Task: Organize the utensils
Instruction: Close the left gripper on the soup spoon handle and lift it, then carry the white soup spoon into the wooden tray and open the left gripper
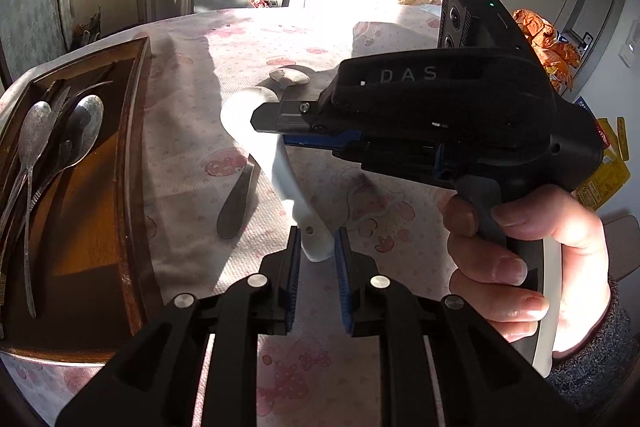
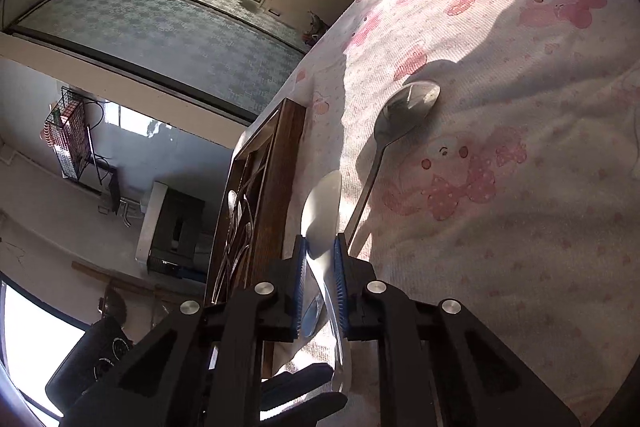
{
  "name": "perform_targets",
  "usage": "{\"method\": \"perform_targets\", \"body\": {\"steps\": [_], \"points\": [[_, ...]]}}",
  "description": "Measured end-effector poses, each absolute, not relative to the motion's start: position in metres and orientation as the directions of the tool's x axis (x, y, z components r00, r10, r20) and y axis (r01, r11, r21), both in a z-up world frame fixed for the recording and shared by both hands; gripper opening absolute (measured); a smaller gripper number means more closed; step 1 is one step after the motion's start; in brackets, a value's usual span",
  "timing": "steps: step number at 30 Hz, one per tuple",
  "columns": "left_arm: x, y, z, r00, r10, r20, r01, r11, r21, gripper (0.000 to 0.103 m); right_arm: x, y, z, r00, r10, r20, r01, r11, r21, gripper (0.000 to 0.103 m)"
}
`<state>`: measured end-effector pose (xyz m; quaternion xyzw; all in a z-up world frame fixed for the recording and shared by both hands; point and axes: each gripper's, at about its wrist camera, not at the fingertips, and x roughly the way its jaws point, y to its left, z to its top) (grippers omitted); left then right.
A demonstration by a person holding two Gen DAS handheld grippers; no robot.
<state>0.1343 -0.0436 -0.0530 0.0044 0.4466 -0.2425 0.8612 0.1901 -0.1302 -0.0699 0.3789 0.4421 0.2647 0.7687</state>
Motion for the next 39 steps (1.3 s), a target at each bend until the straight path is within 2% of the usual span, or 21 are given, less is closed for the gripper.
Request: {"method": "perform_targets", "body": {"steps": [1, 3, 5, 6, 11, 14, 17, 18, 19, 31, 39], "points": [[0.132, -0.044, -0.052, 0.498, -0.403, -0.768, 0.421, 0.886, -0.192, 0.036, 0.189, -0.132, -0.069, 0.468, 0.747, -0.473, -0.076, 0.567, 0.82, 0.01], [0.128, -0.046, -0.05, 0.5, -0.412, -0.762, 0.43, 0.882, -0.194, 0.048, 0.187, -0.135, -0.065, 0.478, 0.745, -0.466, -0.089, 0.568, 0.818, 0.004], [0.125, -0.051, -0.048, 0.509, -0.41, -0.757, 0.441, 0.879, -0.181, 0.055, 0.184, -0.135, -0.058, 0.488, 0.736, -0.47, -0.101, 0.582, 0.807, 0.003], [0.123, -0.055, -0.046, 0.515, -0.408, -0.754, 0.448, 0.878, -0.168, 0.061, 0.183, -0.135, -0.057, 0.49, 0.735, -0.469, -0.099, 0.582, 0.807, 0.003], [0.124, -0.06, -0.044, 0.548, -0.359, -0.755, 0.438, 0.892, -0.107, 0.062, 0.178, -0.139, -0.052, 0.495, 0.732, -0.468, -0.102, 0.583, 0.806, 0.003], [0.129, -0.058, -0.047, 0.538, -0.353, -0.766, 0.434, 0.894, -0.107, 0.053, 0.172, -0.143, -0.049, 0.506, 0.731, -0.459, -0.112, 0.583, 0.805, 0.003], [0.13, -0.056, -0.047, 0.543, -0.349, -0.764, 0.431, 0.896, -0.103, 0.035, 0.166, -0.144, -0.041, 0.518, 0.723, -0.457, -0.131, 0.595, 0.793, 0.003], [0.131, -0.056, -0.046, 0.55, -0.347, -0.76, 0.431, 0.897, -0.098, 0.02, 0.165, -0.143, -0.039, 0.521, 0.721, -0.457, -0.134, 0.598, 0.79, 0.003], [0.13, -0.055, -0.045, 0.559, -0.341, -0.756, 0.431, 0.898, -0.087, 0.013, 0.165, -0.143, -0.037, 0.523, 0.72, -0.455, -0.136, 0.598, 0.79, 0.003], [0.118, -0.007, -0.003, 0.644, -0.322, -0.694, 0.397, 0.916, -0.057, 0.012, 0.174, -0.088, 0.004, 0.496, 0.756, -0.427, -0.23, 0.589, 0.775, 0.003], [0.121, 0.066, -0.01, 0.654, -0.237, -0.718, 0.294, 0.955, -0.047, 0.012, 0.202, -0.009, -0.009, 0.402, 0.8, -0.446, -0.254, 0.565, 0.785, 0.003]]}}
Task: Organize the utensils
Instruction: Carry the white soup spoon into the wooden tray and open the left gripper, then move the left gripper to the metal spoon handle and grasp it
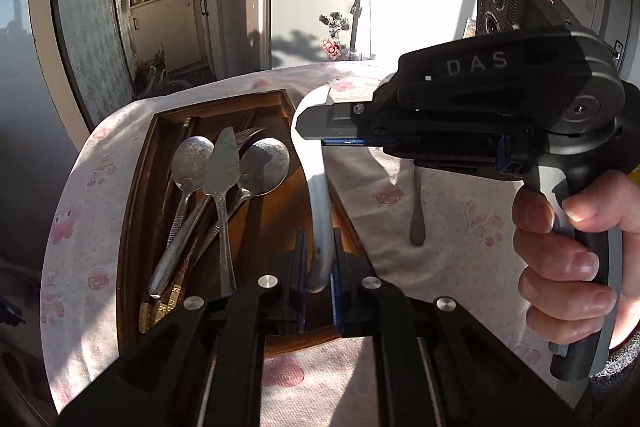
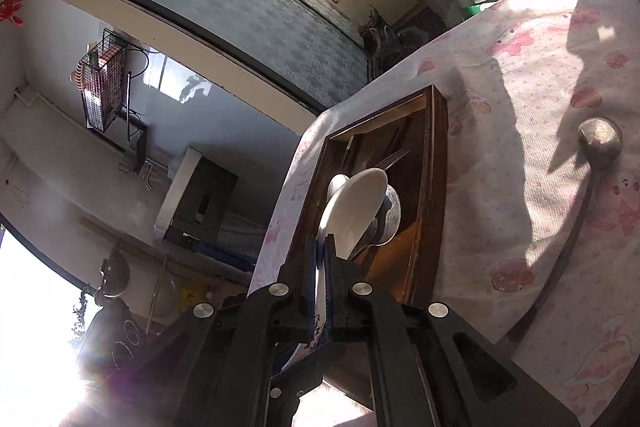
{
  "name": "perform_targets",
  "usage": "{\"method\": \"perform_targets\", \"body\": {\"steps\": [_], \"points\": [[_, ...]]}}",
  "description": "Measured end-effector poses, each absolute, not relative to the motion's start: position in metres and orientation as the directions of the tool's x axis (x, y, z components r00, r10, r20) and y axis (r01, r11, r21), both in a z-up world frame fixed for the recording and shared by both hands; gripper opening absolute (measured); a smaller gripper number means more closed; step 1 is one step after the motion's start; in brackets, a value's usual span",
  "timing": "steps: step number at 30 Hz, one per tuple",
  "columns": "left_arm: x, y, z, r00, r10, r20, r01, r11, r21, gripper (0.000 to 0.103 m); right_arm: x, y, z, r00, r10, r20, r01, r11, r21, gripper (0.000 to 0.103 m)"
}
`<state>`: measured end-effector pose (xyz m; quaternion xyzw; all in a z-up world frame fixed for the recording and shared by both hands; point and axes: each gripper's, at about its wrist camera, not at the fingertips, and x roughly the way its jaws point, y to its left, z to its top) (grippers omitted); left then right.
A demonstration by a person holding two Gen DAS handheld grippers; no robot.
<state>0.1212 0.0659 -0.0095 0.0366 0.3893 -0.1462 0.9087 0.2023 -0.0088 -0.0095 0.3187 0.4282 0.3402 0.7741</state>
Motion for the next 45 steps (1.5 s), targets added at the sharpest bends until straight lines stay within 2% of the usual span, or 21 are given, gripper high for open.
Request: {"method": "perform_targets", "body": {"steps": [8, 11, 14, 16, 18, 20, 21, 22, 23, 27, 30, 34, 41, 45], "points": [[0.133, 0.103, -0.034, 0.614, -0.2, -0.763, 0.25, 0.967, -0.053, 0.012, 0.219, 0.024, -0.033, 0.351, 0.791, -0.501, -0.231, 0.591, 0.773, 0.004], [0.137, 0.102, -0.04, 0.605, -0.197, -0.771, 0.25, 0.967, -0.051, 0.011, 0.218, 0.021, -0.034, 0.342, 0.786, -0.514, -0.224, 0.6, 0.768, 0.007], [0.139, 0.099, -0.041, 0.608, -0.193, -0.77, 0.248, 0.968, -0.047, 0.011, 0.211, 0.007, -0.029, 0.345, 0.784, -0.516, -0.223, 0.602, 0.767, 0.026], [0.14, 0.098, -0.041, 0.605, -0.192, -0.772, 0.247, 0.968, -0.047, 0.011, 0.203, -0.004, -0.021, 0.358, 0.773, -0.524, -0.236, 0.618, 0.75, 0.048], [0.14, 0.097, -0.041, 0.604, -0.189, -0.774, 0.246, 0.968, -0.045, 0.011, 0.193, -0.019, -0.012, 0.378, 0.763, -0.525, -0.253, 0.63, 0.734, 0.05], [0.14, 0.096, -0.04, 0.607, -0.177, -0.774, 0.235, 0.971, -0.038, 0.015, 0.184, -0.042, -0.003, 0.42, 0.735, -0.533, -0.259, 0.66, 0.705, 0.053], [0.139, 0.096, -0.039, 0.613, -0.17, -0.772, 0.225, 0.974, -0.035, 0.027, 0.181, -0.057, 0.001, 0.447, 0.72, -0.532, -0.252, 0.671, 0.697, 0.055], [0.137, 0.097, -0.038, 0.621, -0.161, -0.767, 0.213, 0.976, -0.032, 0.044, 0.178, -0.072, 0.003, 0.466, 0.708, -0.531, -0.24, 0.679, 0.694, 0.055], [0.137, 0.097, -0.035, 0.632, -0.156, -0.759, 0.205, 0.978, -0.031, 0.05, 0.178, -0.086, 0.003, 0.482, 0.696, -0.532, -0.221, 0.684, 0.695, 0.056], [0.129, 0.097, -0.022, 0.671, -0.113, -0.733, 0.173, 0.985, 0.006, 0.064, 0.179, -0.135, -0.006, 0.52, 0.646, -0.559, -0.13, 0.706, 0.696, 0.056], [0.12, 0.092, -0.005, 0.702, -0.108, -0.704, 0.172, 0.985, 0.02, 0.069, 0.178, -0.153, -0.015, 0.53, 0.631, -0.566, -0.097, 0.709, 0.699, 0.056], [0.112, 0.064, 0.01, 0.714, -0.179, -0.676, 0.25, 0.968, 0.007, 0.072, 0.179, -0.167, -0.027, 0.543, 0.626, -0.56, -0.07, 0.698, 0.712, 0.056], [0.145, -0.019, -0.016, 0.635, -0.255, -0.729, 0.364, 0.931, -0.009, 0.072, 0.201, -0.171, -0.044, 0.529, 0.642, -0.556, -0.037, 0.671, 0.74, 0.056], [0.172, -0.056, -0.036, 0.609, -0.214, -0.764, 0.349, 0.937, 0.015, 0.072, 0.215, -0.171, -0.052, 0.522, 0.652, -0.549, -0.026, 0.656, 0.754, 0.056]]}}
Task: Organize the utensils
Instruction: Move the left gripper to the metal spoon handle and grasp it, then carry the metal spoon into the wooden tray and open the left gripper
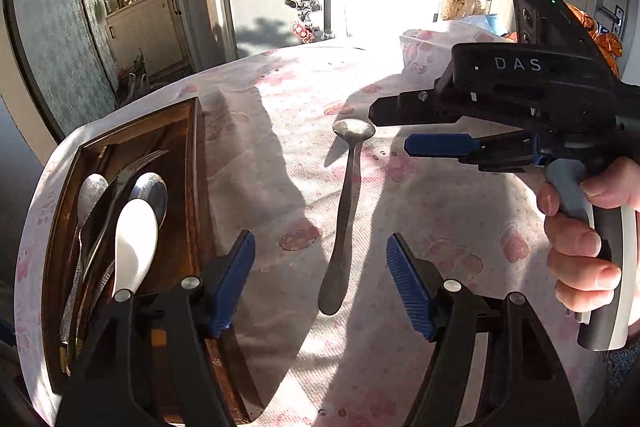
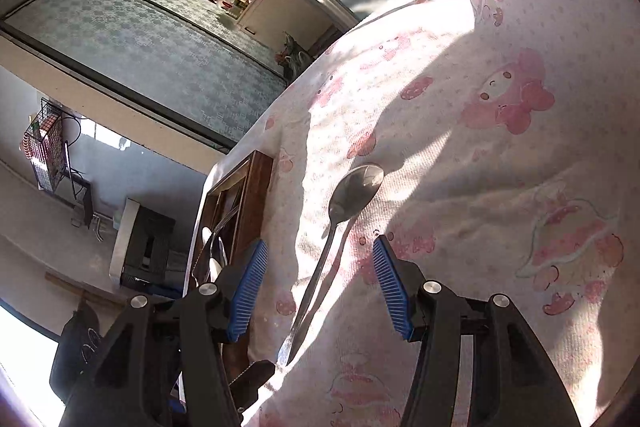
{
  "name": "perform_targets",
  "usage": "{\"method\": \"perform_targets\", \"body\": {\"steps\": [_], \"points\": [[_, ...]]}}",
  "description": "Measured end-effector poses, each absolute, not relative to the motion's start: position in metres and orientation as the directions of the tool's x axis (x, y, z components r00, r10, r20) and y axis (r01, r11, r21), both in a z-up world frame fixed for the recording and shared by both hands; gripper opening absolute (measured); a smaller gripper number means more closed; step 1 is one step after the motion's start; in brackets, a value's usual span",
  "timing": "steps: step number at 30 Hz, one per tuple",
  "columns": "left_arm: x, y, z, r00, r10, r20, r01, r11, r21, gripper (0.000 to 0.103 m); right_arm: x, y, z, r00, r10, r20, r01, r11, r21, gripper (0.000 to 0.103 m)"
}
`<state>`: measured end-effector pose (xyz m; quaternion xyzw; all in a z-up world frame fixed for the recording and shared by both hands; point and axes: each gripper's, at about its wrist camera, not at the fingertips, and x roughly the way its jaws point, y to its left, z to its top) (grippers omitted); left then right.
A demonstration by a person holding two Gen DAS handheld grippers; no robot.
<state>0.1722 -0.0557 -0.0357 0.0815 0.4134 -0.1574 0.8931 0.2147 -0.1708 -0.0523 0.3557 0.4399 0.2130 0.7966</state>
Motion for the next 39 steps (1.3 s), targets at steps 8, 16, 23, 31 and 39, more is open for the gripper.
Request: {"method": "perform_targets", "body": {"steps": [8, 16, 23, 31, 39], "points": [[0.209, -0.07, -0.062, 0.57, -0.176, -0.803, 0.294, 0.956, -0.001, 0.065, 0.228, -0.18, -0.058, 0.503, 0.678, -0.536, -0.017, 0.628, 0.778, 0.056], [0.218, -0.067, -0.058, 0.57, -0.217, -0.793, 0.27, 0.96, -0.068, 0.012, 0.238, -0.166, -0.064, 0.482, 0.692, -0.537, -0.022, 0.622, 0.782, 0.054], [0.219, -0.061, -0.056, 0.558, -0.256, -0.789, 0.253, 0.958, -0.132, 0.011, 0.255, -0.154, -0.064, 0.472, 0.677, -0.565, -0.015, 0.647, 0.763, 0.054], [0.216, -0.062, -0.057, 0.56, -0.267, -0.784, 0.275, 0.953, -0.128, 0.009, 0.268, -0.142, -0.074, 0.463, 0.664, -0.587, -0.014, 0.667, 0.745, 0.012], [0.205, -0.066, -0.057, 0.566, -0.28, -0.776, 0.304, 0.945, -0.119, 0.045, 0.251, -0.157, -0.055, 0.526, 0.708, -0.47, -0.065, 0.585, 0.808, 0.002]]}}
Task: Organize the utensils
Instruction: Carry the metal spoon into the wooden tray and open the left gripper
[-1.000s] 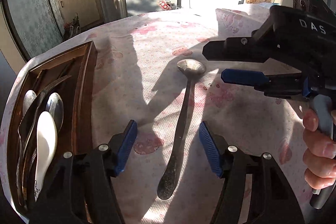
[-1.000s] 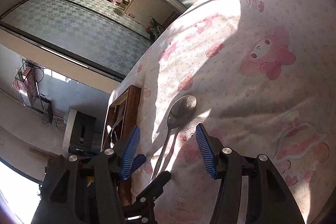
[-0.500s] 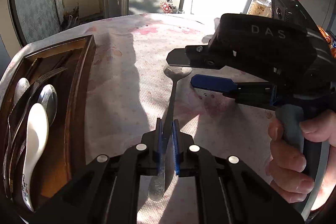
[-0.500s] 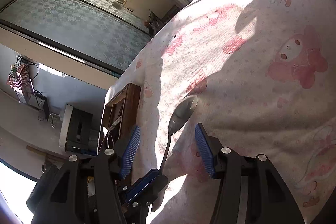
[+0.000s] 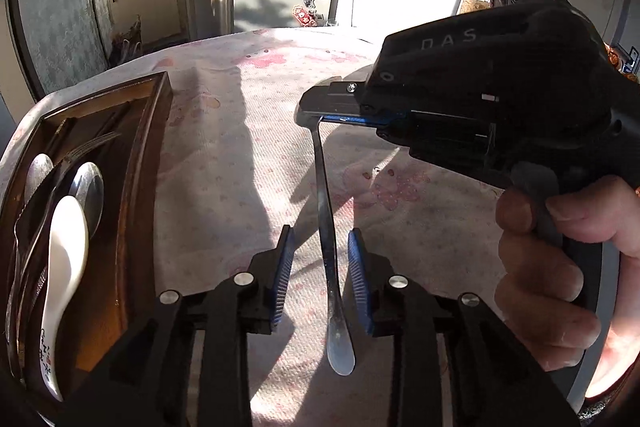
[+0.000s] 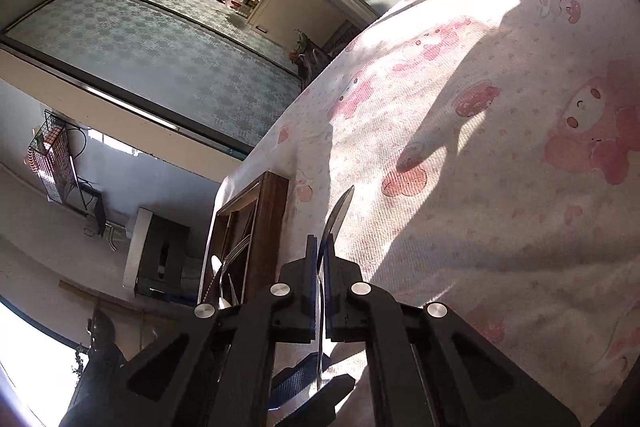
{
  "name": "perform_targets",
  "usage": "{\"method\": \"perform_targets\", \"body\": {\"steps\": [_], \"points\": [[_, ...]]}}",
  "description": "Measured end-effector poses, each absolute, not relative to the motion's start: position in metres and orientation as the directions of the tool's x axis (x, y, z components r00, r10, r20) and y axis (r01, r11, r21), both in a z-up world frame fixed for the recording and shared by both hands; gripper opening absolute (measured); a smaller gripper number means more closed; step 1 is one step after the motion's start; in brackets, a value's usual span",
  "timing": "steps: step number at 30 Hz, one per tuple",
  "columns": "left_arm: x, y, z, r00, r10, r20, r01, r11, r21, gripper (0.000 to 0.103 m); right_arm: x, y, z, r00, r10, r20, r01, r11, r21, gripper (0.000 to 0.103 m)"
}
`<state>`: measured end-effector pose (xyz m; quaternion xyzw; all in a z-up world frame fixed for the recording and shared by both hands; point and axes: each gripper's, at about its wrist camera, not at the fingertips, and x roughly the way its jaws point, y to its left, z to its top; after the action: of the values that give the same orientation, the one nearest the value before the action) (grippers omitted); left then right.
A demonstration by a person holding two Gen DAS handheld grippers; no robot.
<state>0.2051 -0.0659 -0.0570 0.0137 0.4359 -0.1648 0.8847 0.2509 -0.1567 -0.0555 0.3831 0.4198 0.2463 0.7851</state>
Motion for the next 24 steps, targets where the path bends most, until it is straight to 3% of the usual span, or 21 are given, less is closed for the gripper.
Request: {"method": "perform_targets", "body": {"steps": [3, 5, 7, 24], "points": [[0.201, -0.068, -0.057, 0.559, -0.283, -0.779, 0.311, 0.943, -0.12, 0.047, 0.242, -0.165, -0.045, 0.551, 0.717, -0.426, -0.083, 0.556, 0.827, 0.001], [0.199, -0.068, -0.056, 0.546, -0.3, -0.782, 0.324, 0.937, -0.134, 0.035, 0.238, -0.169, -0.039, 0.563, 0.719, -0.409, -0.086, 0.543, 0.835, 0.002], [0.195, -0.069, -0.055, 0.535, -0.314, -0.784, 0.34, 0.93, -0.141, 0.009, 0.233, -0.172, -0.034, 0.567, 0.724, -0.393, -0.091, 0.529, 0.844, 0.001], [0.147, -0.007, -0.006, 0.62, -0.291, -0.729, 0.321, 0.942, -0.103, 0.008, 0.221, -0.114, 0.007, 0.534, 0.74, -0.41, -0.168, 0.567, 0.806, 0.002]]}}
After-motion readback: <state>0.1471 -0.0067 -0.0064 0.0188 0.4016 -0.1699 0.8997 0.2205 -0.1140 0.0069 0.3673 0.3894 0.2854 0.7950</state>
